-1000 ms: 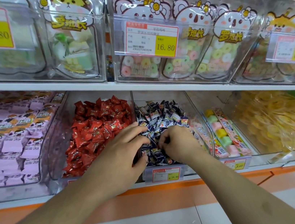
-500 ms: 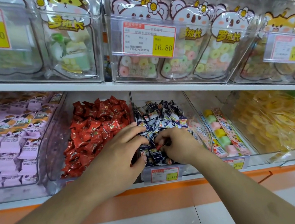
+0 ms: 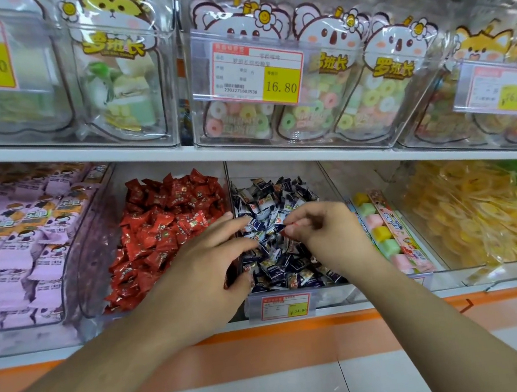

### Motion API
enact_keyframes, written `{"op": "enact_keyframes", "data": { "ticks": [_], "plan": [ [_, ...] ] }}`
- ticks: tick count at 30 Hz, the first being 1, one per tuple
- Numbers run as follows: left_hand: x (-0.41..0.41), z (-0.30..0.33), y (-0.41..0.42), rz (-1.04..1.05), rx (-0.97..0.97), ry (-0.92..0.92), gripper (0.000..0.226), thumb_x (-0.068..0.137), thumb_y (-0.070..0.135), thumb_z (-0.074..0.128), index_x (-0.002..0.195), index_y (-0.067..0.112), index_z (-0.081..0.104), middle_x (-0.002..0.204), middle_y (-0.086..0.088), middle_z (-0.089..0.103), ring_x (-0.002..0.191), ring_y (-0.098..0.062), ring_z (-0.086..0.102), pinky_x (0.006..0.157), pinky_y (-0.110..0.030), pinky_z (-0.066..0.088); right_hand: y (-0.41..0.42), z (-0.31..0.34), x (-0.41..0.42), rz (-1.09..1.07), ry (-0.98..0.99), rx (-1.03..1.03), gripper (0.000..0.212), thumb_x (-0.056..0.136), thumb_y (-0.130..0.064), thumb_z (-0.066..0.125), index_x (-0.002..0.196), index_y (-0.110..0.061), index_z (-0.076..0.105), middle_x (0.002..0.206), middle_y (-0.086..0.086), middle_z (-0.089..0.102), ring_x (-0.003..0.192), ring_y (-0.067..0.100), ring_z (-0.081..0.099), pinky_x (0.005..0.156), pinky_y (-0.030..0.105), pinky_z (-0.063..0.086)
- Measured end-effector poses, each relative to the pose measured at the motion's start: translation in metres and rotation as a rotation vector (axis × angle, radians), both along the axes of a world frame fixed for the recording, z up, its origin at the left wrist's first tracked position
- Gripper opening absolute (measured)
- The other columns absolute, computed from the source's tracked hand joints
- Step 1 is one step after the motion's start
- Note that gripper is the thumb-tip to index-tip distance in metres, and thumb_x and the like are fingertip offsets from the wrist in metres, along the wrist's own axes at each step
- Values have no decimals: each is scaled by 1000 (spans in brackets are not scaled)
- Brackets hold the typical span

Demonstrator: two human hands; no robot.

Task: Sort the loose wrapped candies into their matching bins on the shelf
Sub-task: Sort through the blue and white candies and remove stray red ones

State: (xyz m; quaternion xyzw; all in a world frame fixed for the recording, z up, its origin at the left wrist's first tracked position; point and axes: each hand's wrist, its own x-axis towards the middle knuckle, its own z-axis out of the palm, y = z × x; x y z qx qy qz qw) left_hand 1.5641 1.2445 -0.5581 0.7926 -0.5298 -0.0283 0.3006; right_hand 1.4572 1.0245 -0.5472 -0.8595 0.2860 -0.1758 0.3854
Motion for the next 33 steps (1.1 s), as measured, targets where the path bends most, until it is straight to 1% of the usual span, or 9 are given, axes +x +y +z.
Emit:
{"op": "enact_keyframes", "data": {
  "ticks": [3,7,10,14,18,20,24,28,33],
  "plan": [
    [-3,9,-1,81,-115,54,49,96,42,66,142,41,52,151,32,37,141,13,30,120,-24,28,17,19,1,52,-151,234,11,87,-15,82,94,-14,74,73,8,73,67,21,70,76,38,61],
    [-6,22,-4,194,-266,263,37,91,44,72,126,44,61,111,28,66,106,9,61,86,-13,46,45,34,8,210,-266,441,10,88,-2,78,96,0,74,85,19,74,75,30,75,77,42,65],
    [-4,26,-1,258,-290,272,5,93,37,71,97,41,70,90,27,68,87,4,65,67,-9,44,51,33,10,266,-272,518,11,92,2,72,103,2,76,89,20,77,84,33,77,80,43,65],
    [9,21,7,380,-246,139,6,96,32,68,92,36,67,83,21,67,75,-4,64,60,-20,47,37,20,8,213,-171,390,14,96,0,66,102,-6,76,89,16,78,86,29,77,84,44,64],
    [16,14,10,322,-91,-74,44,98,32,61,142,29,53,142,12,52,134,-11,46,113,-34,40,29,0,6,321,218,206,21,99,-8,62,97,-17,81,92,0,79,85,16,76,79,35,63],
    [9,15,6,142,-21,-85,54,102,37,54,154,36,39,159,21,32,149,-3,27,124,-37,26,26,-11,7,349,384,2,16,96,-17,68,101,-27,79,90,-11,77,83,6,72,80,30,61],
    [3,0,-3,-19,82,-48,57,105,46,45,159,41,28,167,29,8,151,11,-6,127,-26,8,12,-14,11,282,427,-163,27,90,-26,76,115,-35,71,103,-11,72,95,9,68,84,25,56],
    [9,-3,-4,-20,92,-55,57,105,49,45,159,41,28,165,33,6,148,16,-11,111,-7,-9,-2,-11,8,289,477,-158,62,86,-27,81,143,-37,57,132,-8,65,119,12,62,92,21,45],
    [9,-3,-3,-35,75,-59,54,104,48,47,156,41,33,164,33,9,147,17,-10,108,-4,-9,-5,-11,6,251,457,-201,56,90,-19,78,140,-36,60,128,-5,65,114,12,61,87,20,45]
  ]
}}
